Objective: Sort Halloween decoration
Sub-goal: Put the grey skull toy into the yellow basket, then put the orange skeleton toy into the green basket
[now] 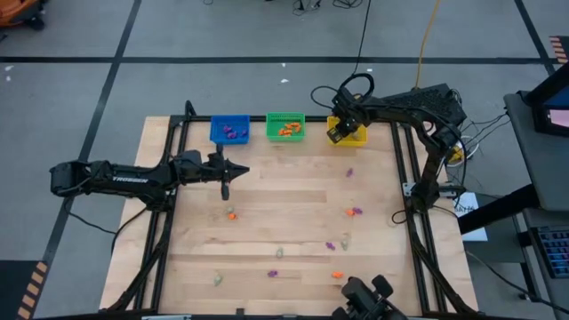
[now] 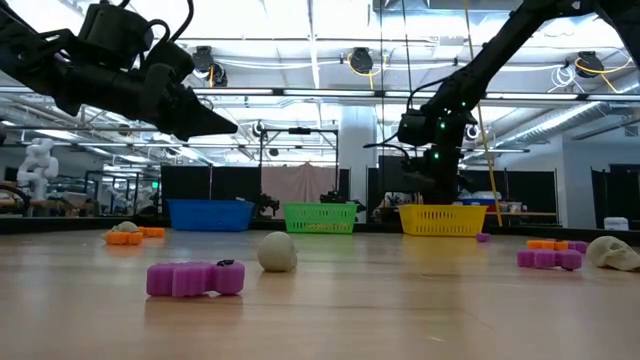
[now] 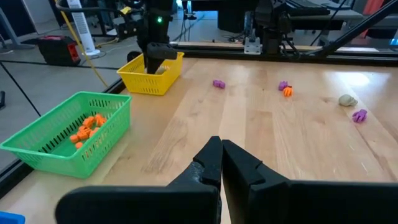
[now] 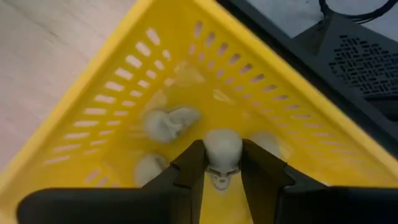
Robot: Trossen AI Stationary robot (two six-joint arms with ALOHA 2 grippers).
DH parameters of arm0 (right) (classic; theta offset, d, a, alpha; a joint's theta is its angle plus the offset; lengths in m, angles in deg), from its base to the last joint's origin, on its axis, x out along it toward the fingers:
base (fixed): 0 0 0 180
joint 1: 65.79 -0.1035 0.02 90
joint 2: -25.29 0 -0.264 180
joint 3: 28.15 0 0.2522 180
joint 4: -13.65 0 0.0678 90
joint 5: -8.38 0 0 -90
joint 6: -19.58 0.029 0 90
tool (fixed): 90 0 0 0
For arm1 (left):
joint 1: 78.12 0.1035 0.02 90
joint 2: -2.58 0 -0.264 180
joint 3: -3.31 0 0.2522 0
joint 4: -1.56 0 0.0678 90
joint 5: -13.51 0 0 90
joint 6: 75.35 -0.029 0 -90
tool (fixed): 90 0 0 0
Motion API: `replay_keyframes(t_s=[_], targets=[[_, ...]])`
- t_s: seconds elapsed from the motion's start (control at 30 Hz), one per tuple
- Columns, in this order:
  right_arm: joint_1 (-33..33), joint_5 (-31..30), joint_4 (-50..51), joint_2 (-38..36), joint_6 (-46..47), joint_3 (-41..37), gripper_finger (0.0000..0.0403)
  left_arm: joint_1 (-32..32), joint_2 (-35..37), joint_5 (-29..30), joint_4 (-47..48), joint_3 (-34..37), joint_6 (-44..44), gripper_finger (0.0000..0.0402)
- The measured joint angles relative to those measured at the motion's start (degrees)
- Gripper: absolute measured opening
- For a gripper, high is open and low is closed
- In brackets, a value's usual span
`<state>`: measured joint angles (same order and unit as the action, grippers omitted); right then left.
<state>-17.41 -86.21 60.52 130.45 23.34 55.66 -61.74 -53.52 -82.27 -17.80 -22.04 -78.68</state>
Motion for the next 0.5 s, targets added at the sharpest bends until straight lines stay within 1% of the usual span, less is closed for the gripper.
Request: replay_keyframes(t_s=[0.07,0.2,0.27,0.37,0.5], targets=[[0.0,-0.5,-0.4,0.0,0.0,0.0,0.0097,0.0,0.0,0.0,0.8,0.0,0.0,0.0010],[0.0,-4.3,-0.8,-0.1,-0.2,0.0,0.0130,0.0,0.0,0.0,1.0,0.0,0.0,0.0010],[0.2,-4.5,-0.7,-0.3,-0.5,0.0,0.0141,0.0,0.0,0.0,1.0,0.0,0.0,0.0010],[0.4,-4.5,-0.6,-0.9,-1.3,0.0,0.0149,0.0,0.0,0.0,0.5,0.0,0.0,0.0010],[0.3,-4.4,-0.2,-2.6,-1.7,0.0,0.0144,0.0,0.0,0.0,0.5,0.0,0.0,0.0010]])
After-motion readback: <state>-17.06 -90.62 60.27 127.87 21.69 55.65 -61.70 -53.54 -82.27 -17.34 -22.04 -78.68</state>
